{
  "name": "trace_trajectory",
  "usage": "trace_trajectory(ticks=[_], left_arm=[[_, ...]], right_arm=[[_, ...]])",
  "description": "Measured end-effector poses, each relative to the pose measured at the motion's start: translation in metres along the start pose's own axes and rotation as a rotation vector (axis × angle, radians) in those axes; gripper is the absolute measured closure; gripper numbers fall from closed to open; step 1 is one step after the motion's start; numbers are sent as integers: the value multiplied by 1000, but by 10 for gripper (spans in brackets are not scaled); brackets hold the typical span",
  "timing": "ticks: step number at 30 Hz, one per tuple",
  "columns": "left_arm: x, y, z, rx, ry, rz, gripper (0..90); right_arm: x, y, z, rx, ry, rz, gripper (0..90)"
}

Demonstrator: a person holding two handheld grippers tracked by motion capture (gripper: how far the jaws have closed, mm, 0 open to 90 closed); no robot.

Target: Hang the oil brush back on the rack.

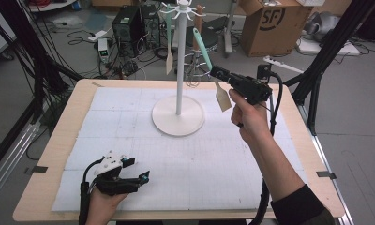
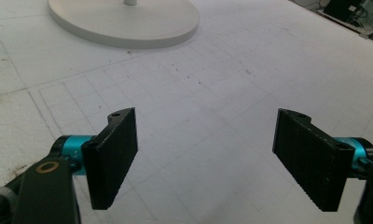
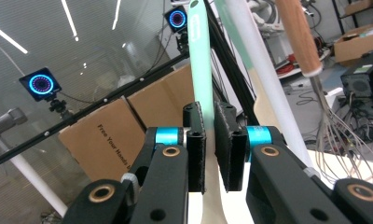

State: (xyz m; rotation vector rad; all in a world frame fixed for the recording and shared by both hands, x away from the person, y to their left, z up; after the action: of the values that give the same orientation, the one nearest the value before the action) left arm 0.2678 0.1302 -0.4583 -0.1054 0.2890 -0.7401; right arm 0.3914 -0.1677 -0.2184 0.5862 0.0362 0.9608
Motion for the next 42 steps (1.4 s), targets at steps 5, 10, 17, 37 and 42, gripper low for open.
trace_trajectory(ticks=[5,10,17,37,42], left_arm=[[0,0,0,-4,-3,1,226],[0,0,0,-5,-2,1,226],[-1,1,0,-8,-4,5,226],[-4,3,1,-7,-11,14,226],[-4,2,2,-5,-18,9,226]], right_arm=[[2,4,6,-7,-13,10,836],[6,7,7,-9,-11,14,836],[11,4,10,-9,-12,-1,836],[24,1,9,-38,9,-32,835],[29,0,6,-47,20,-49,836]])
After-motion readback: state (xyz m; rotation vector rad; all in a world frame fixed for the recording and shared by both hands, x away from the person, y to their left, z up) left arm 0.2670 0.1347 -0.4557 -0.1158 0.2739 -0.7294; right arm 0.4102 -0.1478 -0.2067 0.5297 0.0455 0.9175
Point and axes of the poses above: each handheld gripper's, and its own axes: x roughly forward along the jaws, z roughly out of its top, y roughly to its left, the point moved 6 cm from there along x, roughly forward along the jaws, and after that the axes turned 13 degrees about -y, right-handed, at the moved point
